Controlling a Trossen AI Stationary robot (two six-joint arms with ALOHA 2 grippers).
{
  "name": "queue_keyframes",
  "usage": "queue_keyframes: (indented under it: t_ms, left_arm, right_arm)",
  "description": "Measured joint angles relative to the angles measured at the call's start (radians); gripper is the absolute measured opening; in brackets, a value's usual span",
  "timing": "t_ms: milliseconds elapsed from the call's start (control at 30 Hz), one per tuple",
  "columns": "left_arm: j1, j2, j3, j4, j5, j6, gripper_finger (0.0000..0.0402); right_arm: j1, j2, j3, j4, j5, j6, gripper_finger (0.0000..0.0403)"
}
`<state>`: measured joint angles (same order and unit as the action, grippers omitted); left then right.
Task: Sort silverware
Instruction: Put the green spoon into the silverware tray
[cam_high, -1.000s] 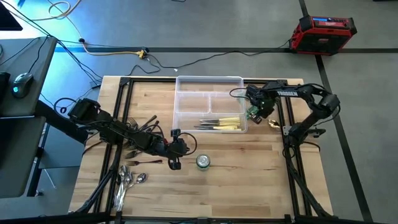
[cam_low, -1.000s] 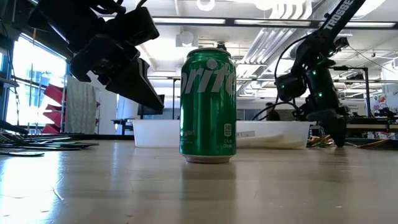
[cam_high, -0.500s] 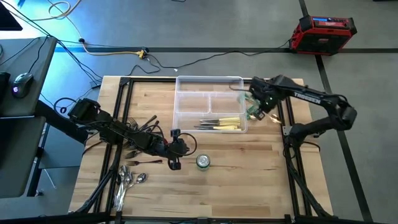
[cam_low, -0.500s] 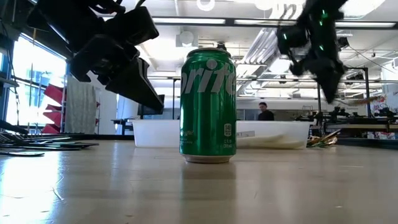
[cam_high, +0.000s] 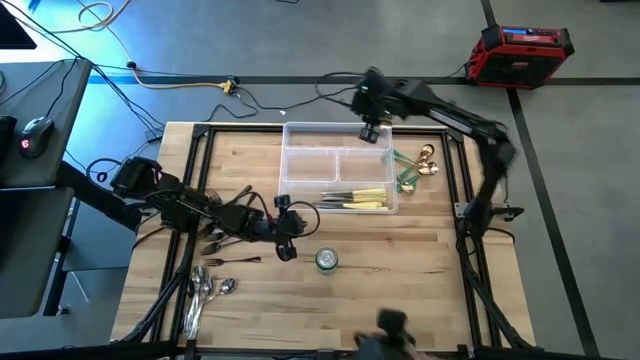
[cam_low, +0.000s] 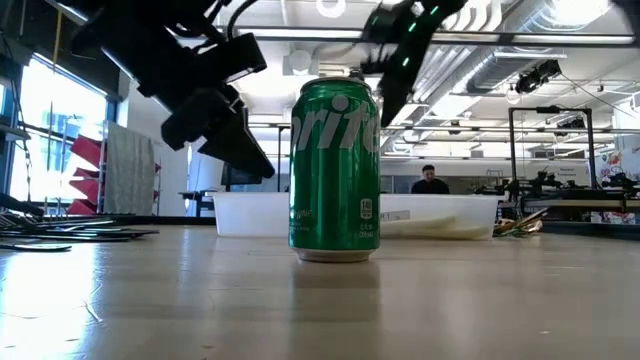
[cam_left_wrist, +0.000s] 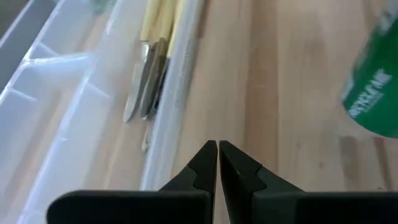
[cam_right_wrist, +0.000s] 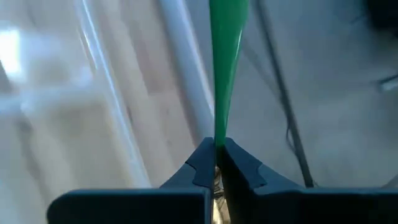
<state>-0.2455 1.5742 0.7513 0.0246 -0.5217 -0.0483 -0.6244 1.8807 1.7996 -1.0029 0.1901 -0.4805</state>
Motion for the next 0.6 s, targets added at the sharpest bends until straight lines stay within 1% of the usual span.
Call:
queue_keyframes:
  t_ms: [133, 267, 400, 500, 600]
  left_arm:
    - [0.018, 0.0, 0.0, -0.004, -0.003, 0.002, 0.0]
    - [0.024, 0.0, 0.0, -0.004, -0.015, 0.016, 0.0]
    - [0.023, 0.0, 0.0, -0.005, -0.021, 0.016, 0.0]
    - [0.023, 0.0, 0.0, -0.004, -0.021, 0.016, 0.0]
    - [0.023, 0.0, 0.0, -0.003, -0.026, 0.028, 0.0]
  right_arm:
    - [-0.03, 0.222, 0.168, -0.149, -0.016, -0.103, 0.0]
    - [-0.037, 0.364, 0.255, -0.227, -0.094, -0.148, 0.0]
    - [-0.037, 0.432, 0.281, -0.21, -0.095, -0.173, 0.0]
    - [-0.037, 0.459, 0.281, -0.202, -0.108, -0.182, 0.0]
    - [-0.044, 0.469, 0.281, -0.198, -0.092, -0.191, 0.0]
